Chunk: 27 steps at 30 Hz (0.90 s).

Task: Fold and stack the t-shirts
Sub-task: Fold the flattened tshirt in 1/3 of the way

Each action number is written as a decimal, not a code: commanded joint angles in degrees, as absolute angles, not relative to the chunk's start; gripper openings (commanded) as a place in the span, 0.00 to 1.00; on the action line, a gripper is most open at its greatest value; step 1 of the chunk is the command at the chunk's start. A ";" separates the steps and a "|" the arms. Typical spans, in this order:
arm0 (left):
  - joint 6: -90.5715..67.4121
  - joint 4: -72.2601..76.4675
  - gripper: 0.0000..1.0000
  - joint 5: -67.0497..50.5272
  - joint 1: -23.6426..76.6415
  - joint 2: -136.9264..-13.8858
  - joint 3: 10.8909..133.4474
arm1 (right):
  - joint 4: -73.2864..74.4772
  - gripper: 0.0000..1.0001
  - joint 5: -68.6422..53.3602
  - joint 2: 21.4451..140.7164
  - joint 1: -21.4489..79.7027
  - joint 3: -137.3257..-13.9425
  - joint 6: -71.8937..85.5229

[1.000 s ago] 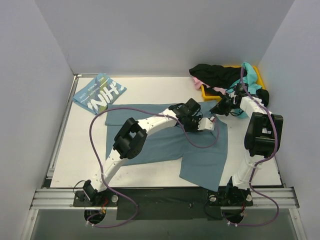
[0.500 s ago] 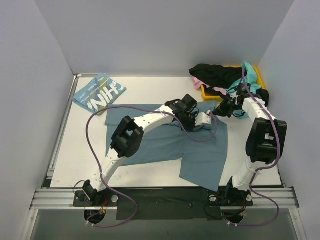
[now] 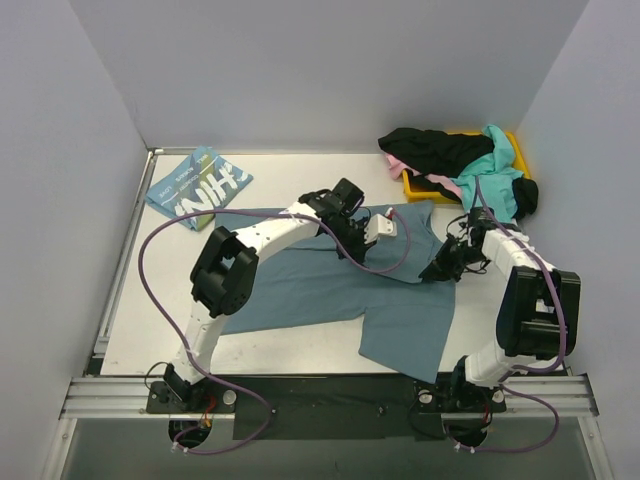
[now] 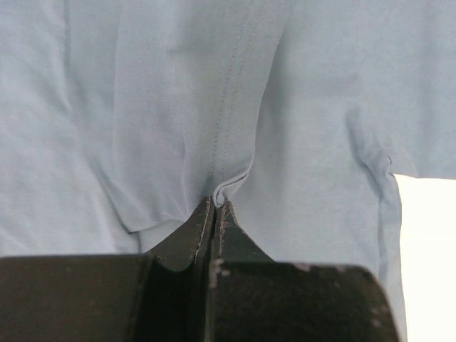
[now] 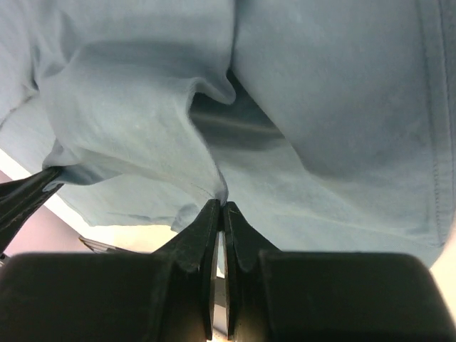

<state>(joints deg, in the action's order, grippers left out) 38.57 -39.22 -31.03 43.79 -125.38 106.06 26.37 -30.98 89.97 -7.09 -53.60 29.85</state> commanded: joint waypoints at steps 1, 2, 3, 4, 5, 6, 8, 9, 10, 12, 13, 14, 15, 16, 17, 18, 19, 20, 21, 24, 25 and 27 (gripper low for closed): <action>39.37 -39.21 0.00 -35.33 43.42 -122.08 102.84 | 28.56 0.00 -30.67 88.94 -6.68 -52.03 30.50; 39.64 -39.11 0.00 -35.59 43.50 -121.99 101.70 | 28.74 0.00 -30.93 89.38 -6.51 -51.60 30.59; 39.81 -38.42 0.00 -35.51 43.59 -121.91 101.25 | 29.00 0.00 -31.37 89.38 -6.42 -51.33 30.93; 39.81 -38.15 0.00 -35.42 43.68 -121.90 100.38 | 29.18 0.00 -31.29 89.04 -6.07 -50.72 31.20; 39.81 -37.71 0.00 -35.25 43.59 -121.90 100.11 | 29.61 0.00 -31.20 88.77 -5.89 -50.36 31.29; 39.81 -37.53 0.00 -35.24 43.51 -121.82 99.67 | 29.97 0.00 -30.77 88.33 -5.63 -49.58 31.29; 40.16 -37.27 0.00 -34.89 43.24 -121.99 99.14 | 30.76 0.00 -29.54 87.89 -5.80 -48.17 31.64; 40.43 -37.35 0.00 -34.81 43.16 -121.91 99.05 | 30.85 0.00 -29.10 87.63 -5.80 -47.12 31.73; 40.60 -37.35 0.00 -34.89 43.15 -121.99 98.97 | 30.76 0.00 -28.57 87.71 -5.97 -46.67 32.16; 40.78 -37.35 0.00 -35.16 42.98 -121.99 99.05 | 30.50 0.00 -27.95 88.24 -5.89 -46.23 32.52; 40.96 -37.44 0.00 -35.42 42.89 -121.99 99.05 | 30.32 0.00 -27.86 88.68 -5.98 -46.23 32.52; 40.96 -37.44 0.00 -35.59 43.06 -121.99 99.05 | 30.24 0.00 -27.86 88.77 -5.80 -46.32 32.69; 40.96 -37.44 0.00 -36.29 43.07 -121.99 99.05 | 30.23 0.00 -27.86 88.86 -5.80 -46.23 32.78; 40.70 -37.44 0.00 -36.47 42.98 -121.91 99.05 | 30.23 0.00 -27.69 88.51 -5.89 -46.23 32.87; 40.78 -37.44 0.00 -36.74 43.07 -121.90 99.05 | 30.41 0.00 -27.42 87.90 -5.89 -45.80 32.96; 40.78 -37.53 0.00 -36.83 43.07 -121.90 98.88 | 30.41 0.00 -26.64 87.46 -5.89 -45.53 32.96; 40.78 -37.62 0.00 -36.91 43.07 -121.82 98.70 | 30.50 0.00 -26.20 86.58 -5.98 -44.92 33.05; 41.13 -37.70 0.00 -37.00 43.07 -121.99 98.70 | 30.50 0.05 -25.58 86.40 -6.15 -44.65 33.05; 41.39 -38.14 0.00 -36.91 43.15 -121.99 98.61 | 30.67 0.07 -25.40 86.31 -6.24 -44.65 32.96; 43.15 -41.12 0.17 -37.61 43.24 -122.08 99.23 | 31.11 0.28 -25.32 86.13 -6.68 -45.78 32.70; 43.59 -42.00 0.25 -37.88 43.33 -121.99 100.19 | 31.29 0.31 -24.70 85.18 -7.03 -46.23 32.61; 45.26 -45.69 0.43 -38.93 43.33 -121.82 102.38 | 31.46 0.38 -22.34 82.98 -7.56 -48.42 32.00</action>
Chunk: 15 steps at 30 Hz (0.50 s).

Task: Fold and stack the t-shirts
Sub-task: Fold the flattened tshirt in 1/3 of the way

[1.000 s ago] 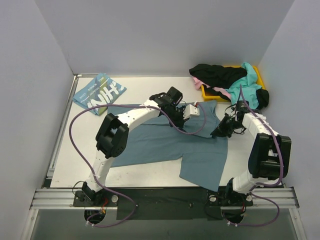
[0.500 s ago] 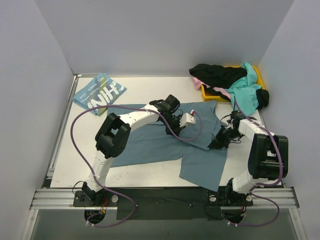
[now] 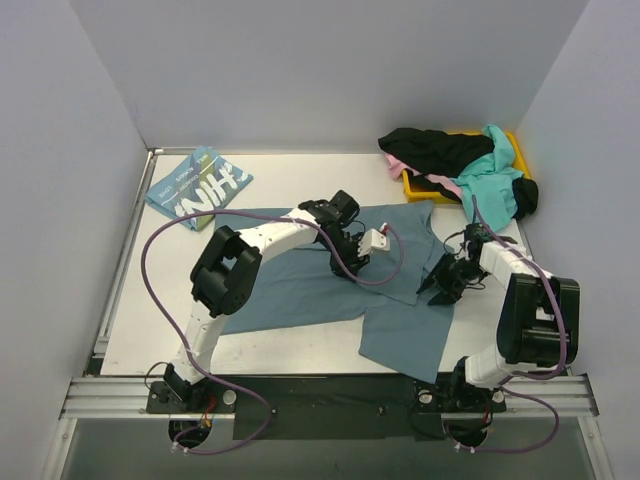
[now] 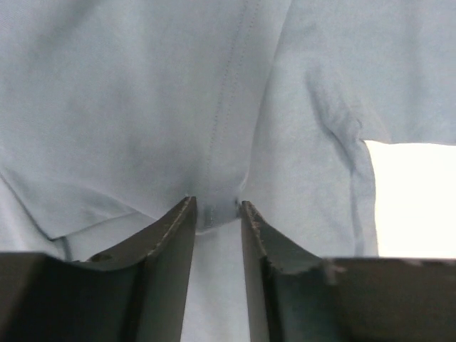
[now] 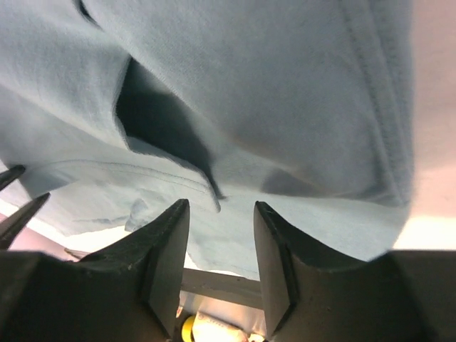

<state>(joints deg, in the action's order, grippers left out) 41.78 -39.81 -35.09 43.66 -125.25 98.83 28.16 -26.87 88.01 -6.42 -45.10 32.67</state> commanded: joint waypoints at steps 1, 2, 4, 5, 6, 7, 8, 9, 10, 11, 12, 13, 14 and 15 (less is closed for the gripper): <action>45.35 -47.88 0.44 -39.20 43.24 -121.38 103.44 | 31.81 0.40 -21.19 82.01 -7.65 -50.60 31.47; 45.35 -49.29 0.45 -39.37 43.16 -121.29 105.10 | 32.08 0.41 -18.48 81.04 -7.82 -51.67 30.86; 45.79 -53.69 0.45 -39.38 42.63 -120.32 107.74 | 32.61 0.46 -14.53 81.12 -8.52 -55.45 29.80; 45.88 -57.09 0.45 -38.77 42.10 -119.28 108.36 | 32.69 0.47 -13.11 81.47 -8.96 -57.11 29.62; 46.23 -58.52 0.45 -38.15 41.75 -118.57 108.80 | 32.78 0.48 -11.62 82.78 -10.27 -57.65 29.79; 47.01 -60.62 0.45 -36.40 40.79 -116.22 108.55 | 32.61 0.48 -11.78 83.58 -11.24 -58.35 30.06; 47.72 -61.08 0.46 -35.34 40.26 -114.54 105.93 | 32.61 0.48 -12.47 85.41 -13.25 -58.62 30.23; 48.33 -61.17 0.46 -33.50 39.04 -111.04 101.21 | 32.61 0.48 -13.00 87.17 -14.58 -58.80 30.15; 49.47 -60.91 0.47 -30.88 38.68 -108.66 98.64 | 32.61 0.48 -12.75 87.71 -15.02 -58.62 29.97; 50.35 -60.56 0.47 -29.02 37.80 -104.11 92.35 | 32.69 0.48 -12.57 88.41 -15.64 -57.93 29.88; 51.14 -60.12 0.48 -25.61 37.36 -102.06 89.33 | 32.61 0.48 -11.96 88.42 -15.82 -57.31 29.88; 51.59 -59.94 0.48 -24.10 36.48 -97.34 82.95 | 32.61 0.48 -11.69 88.50 -15.91 -56.26 30.06; 52.46 -60.38 0.50 -21.99 35.78 -95.38 79.49 | 32.52 0.49 -11.60 88.33 -15.91 -55.55 30.06; 52.91 -60.64 0.50 -21.62 34.12 -91.18 73.97 | 32.17 0.49 -11.95 88.68 -15.91 -54.07 30.23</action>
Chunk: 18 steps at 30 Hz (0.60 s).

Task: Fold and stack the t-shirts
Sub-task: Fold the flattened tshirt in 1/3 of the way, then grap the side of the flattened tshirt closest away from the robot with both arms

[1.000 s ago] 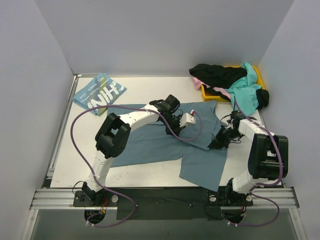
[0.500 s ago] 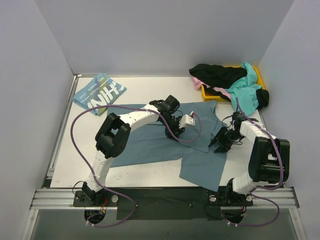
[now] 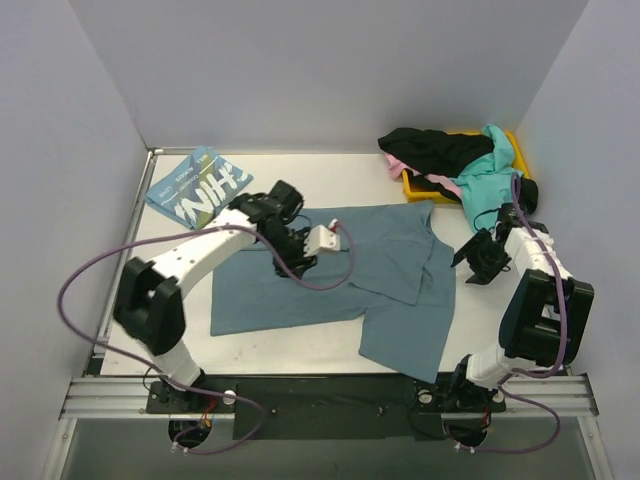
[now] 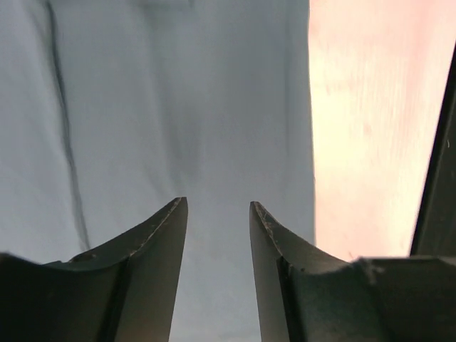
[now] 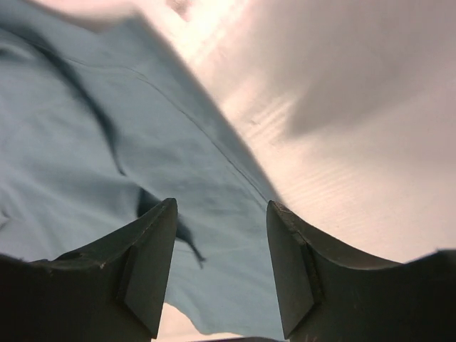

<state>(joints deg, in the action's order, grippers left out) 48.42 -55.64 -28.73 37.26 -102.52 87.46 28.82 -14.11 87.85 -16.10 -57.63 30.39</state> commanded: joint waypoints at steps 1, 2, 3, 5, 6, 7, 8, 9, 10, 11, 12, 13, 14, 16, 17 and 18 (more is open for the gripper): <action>53.87 -60.56 0.54 -20.49 32.88 -89.49 70.61 | 31.21 0.49 -12.30 88.86 -15.91 -52.92 30.41; 54.31 -60.47 0.55 -20.04 30.35 -86.43 64.75 | 30.94 0.48 -13.52 89.90 -15.82 -52.39 30.50; 55.27 -59.60 0.57 -18.82 27.19 -84.13 62.34 | 30.50 0.44 -14.41 90.26 -15.91 -51.77 30.76; 55.89 -59.07 0.58 -17.41 22.79 -82.71 56.70 | 29.71 0.41 -16.60 91.05 -15.82 -50.20 31.29; 55.99 -58.71 0.58 -16.97 21.63 -82.36 53.91 | 29.53 0.37 -17.48 90.88 -16.17 -49.66 31.90; 55.81 -57.14 0.58 -16.01 19.88 -81.57 52.49 | 29.53 0.33 -17.49 90.70 -16.87 -48.53 32.08; 55.72 -56.00 0.58 -15.39 19.34 -80.87 49.51 | 29.62 0.23 -17.58 90.27 -17.22 -47.91 32.43; 55.64 -53.90 0.58 -13.47 18.99 -79.82 46.52 | 29.97 0.18 -17.67 90.00 -17.92 -47.03 32.61; 55.37 -52.75 0.58 -12.23 18.98 -79.20 45.28 | 30.41 0.10 -18.10 89.74 -18.36 -46.67 32.35; 55.28 -51.43 0.58 -11.87 18.98 -78.32 42.74 | 31.11 0.07 -18.11 89.39 -18.80 -46.23 32.34; 55.02 -50.81 0.57 -11.43 18.98 -77.96 41.58 | 31.46 0.01 -18.80 89.12 -18.90 -45.97 32.43; 54.93 -49.58 0.53 -10.99 18.98 -77.35 39.75 | 32.07 0.00 -18.98 88.60 -18.98 -45.62 32.52; 54.84 -49.22 0.42 -10.12 18.98 -77.00 38.68 | 32.34 0.00 -19.68 88.33 -18.98 -45.35 32.95; 55.37 -48.43 0.24 -8.54 18.55 -75.77 36.57 | 32.96 0.00 -20.47 87.37 -18.98 -44.74 33.40; 55.89 -48.34 0.19 -8.26 17.50 -74.89 35.34 | 33.48 0.00 -20.65 86.67 -18.98 -44.30 33.49; 56.94 -48.34 0.08 -7.30 16.97 -74.19 34.72 | 33.75 0.00 -20.65 86.14 -18.98 -43.69 33.57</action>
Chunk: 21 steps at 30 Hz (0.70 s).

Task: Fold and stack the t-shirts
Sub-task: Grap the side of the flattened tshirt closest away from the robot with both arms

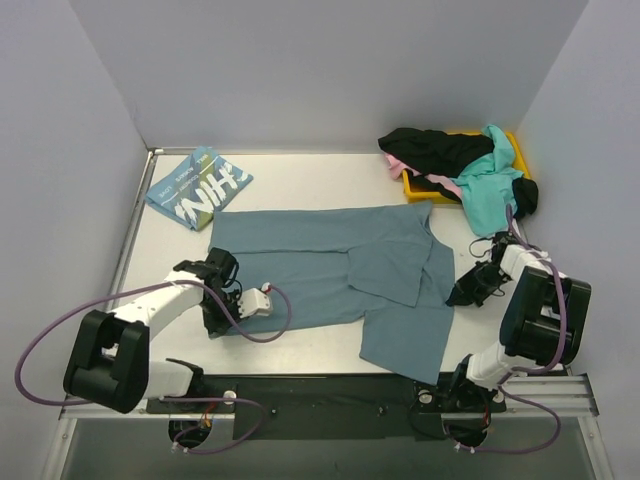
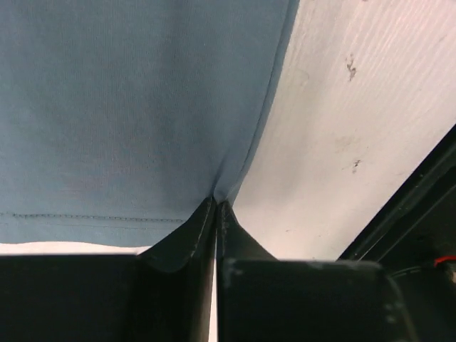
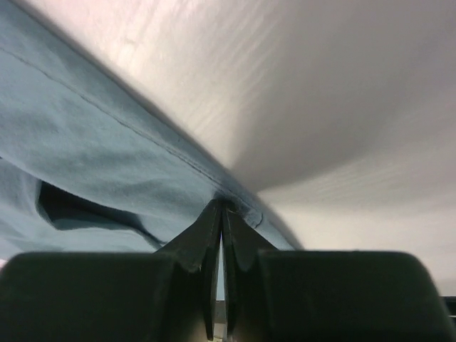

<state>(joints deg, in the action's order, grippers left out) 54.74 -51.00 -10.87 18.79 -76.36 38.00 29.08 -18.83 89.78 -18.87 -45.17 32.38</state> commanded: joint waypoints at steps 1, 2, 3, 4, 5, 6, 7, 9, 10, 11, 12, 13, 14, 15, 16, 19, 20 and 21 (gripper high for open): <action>57.91 -47.82 0.01 -6.77 15.31 -73.31 33.85 | 34.45 0.00 -20.48 84.91 -18.98 -43.51 33.57; 59.75 -47.90 0.00 -5.72 14.60 -72.95 33.49 | 34.89 0.00 -20.30 84.12 -18.98 -43.24 33.40; 60.64 -48.07 0.00 -4.93 13.20 -72.25 32.70 | 36.02 0.00 -19.95 82.63 -18.98 -43.16 33.22; 61.95 -48.25 0.00 -3.88 12.66 -71.90 32.43 | 37.69 0.05 -19.60 81.49 -18.90 -43.33 32.96; 62.31 -48.34 0.00 -3.69 11.53 -70.85 32.17 | 38.58 0.12 -18.73 79.13 -18.81 -43.59 32.70; 63.10 -48.77 0.00 -3.69 10.64 -70.40 32.08 | 41.02 0.34 -18.02 77.97 -18.46 -44.64 32.52; 63.37 -49.21 0.00 -3.78 10.29 -69.70 32.25 | 42.44 0.39 -15.67 75.35 -18.11 -45.52 32.26; 63.81 -50.88 0.00 -4.39 10.28 -68.91 33.56 | 47.36 0.48 -12.24 71.48 -16.62 -47.46 32.60; 63.98 -52.19 0.00 -5.26 10.37 -68.65 34.10 | 49.90 0.51 -11.26 70.24 -14.61 -47.72 33.04; 63.90 -52.73 0.00 -5.97 10.46 -68.38 35.32 | 50.79 0.52 -9.60 67.61 -13.20 -47.46 35.14; 63.72 -53.60 0.00 -6.67 10.46 -68.29 36.12 | 52.80 0.55 -9.15 66.28 -9.79 -46.42 36.03; 63.63 -53.96 0.00 -7.03 10.46 -68.20 36.47 | 53.61 0.56 -8.62 64.88 -8.36 -45.80 38.65; 63.63 -54.23 0.00 -7.21 10.63 -68.12 36.82 | 55.09 0.56 -8.44 64.08 -5.30 -44.14 40.76; 63.55 -54.14 0.00 -7.29 10.81 -68.03 36.83 | 55.63 0.57 -9.66 63.38 -3.88 -42.82 43.04; 63.11 -53.79 0.00 -7.21 10.90 -67.94 37.00 | 56.16 0.57 -10.28 63.11 -1.52 -40.63 44.63; 61.71 -53.88 0.00 -7.29 11.60 -67.85 37.44 | 57.56 0.58 -10.12 61.79 5.87 -37.01 50.69; 61.44 -54.05 0.00 -7.21 11.95 -67.85 37.70 | 58.61 0.58 -8.98 61.35 9.28 -36.22 51.58; 60.74 -53.97 0.00 -7.12 12.04 -67.76 37.79 | 59.06 0.58 -8.09 61.17 10.53 -35.86 53.16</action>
